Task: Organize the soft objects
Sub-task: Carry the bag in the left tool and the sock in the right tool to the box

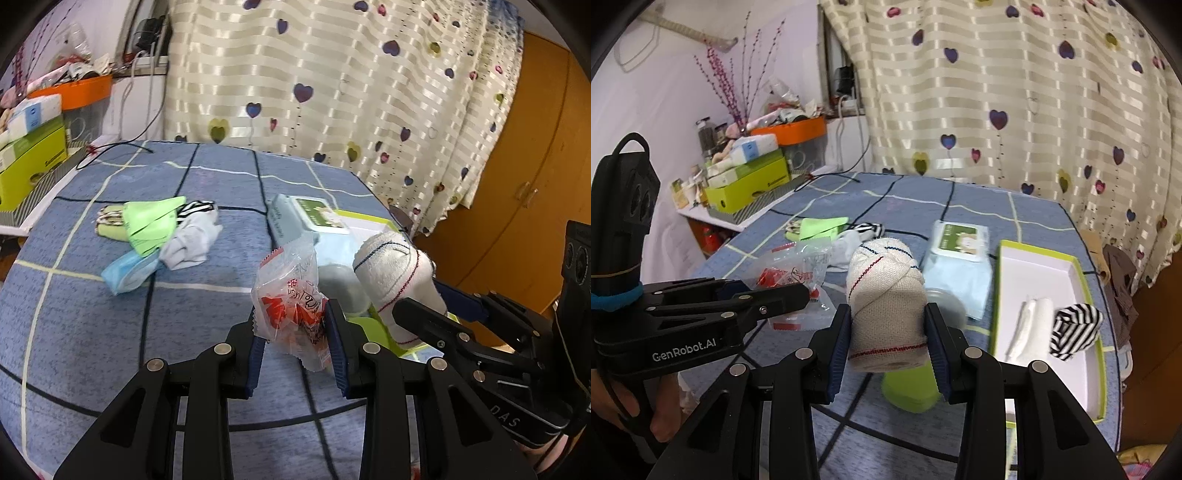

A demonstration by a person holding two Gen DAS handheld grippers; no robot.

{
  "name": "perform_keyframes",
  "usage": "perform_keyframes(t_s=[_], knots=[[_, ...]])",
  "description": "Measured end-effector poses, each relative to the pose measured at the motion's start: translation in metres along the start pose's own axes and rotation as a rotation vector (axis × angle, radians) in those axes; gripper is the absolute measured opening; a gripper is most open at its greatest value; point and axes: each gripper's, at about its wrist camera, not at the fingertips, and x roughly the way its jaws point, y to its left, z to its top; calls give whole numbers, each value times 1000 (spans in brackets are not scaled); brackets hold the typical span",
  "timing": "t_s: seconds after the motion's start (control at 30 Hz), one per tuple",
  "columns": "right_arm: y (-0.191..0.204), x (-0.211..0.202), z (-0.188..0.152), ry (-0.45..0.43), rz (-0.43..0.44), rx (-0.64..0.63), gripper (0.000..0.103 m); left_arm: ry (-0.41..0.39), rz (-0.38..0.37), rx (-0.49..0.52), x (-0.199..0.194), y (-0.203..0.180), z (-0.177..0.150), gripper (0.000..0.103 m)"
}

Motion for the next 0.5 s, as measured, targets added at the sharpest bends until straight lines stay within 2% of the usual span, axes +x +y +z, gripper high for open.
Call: perform_keyframes(t_s=[0.5], knots=[[-59, -26, -14, -24, -104, 100, 38, 19, -75, 91, 19, -55, 10, 33]])
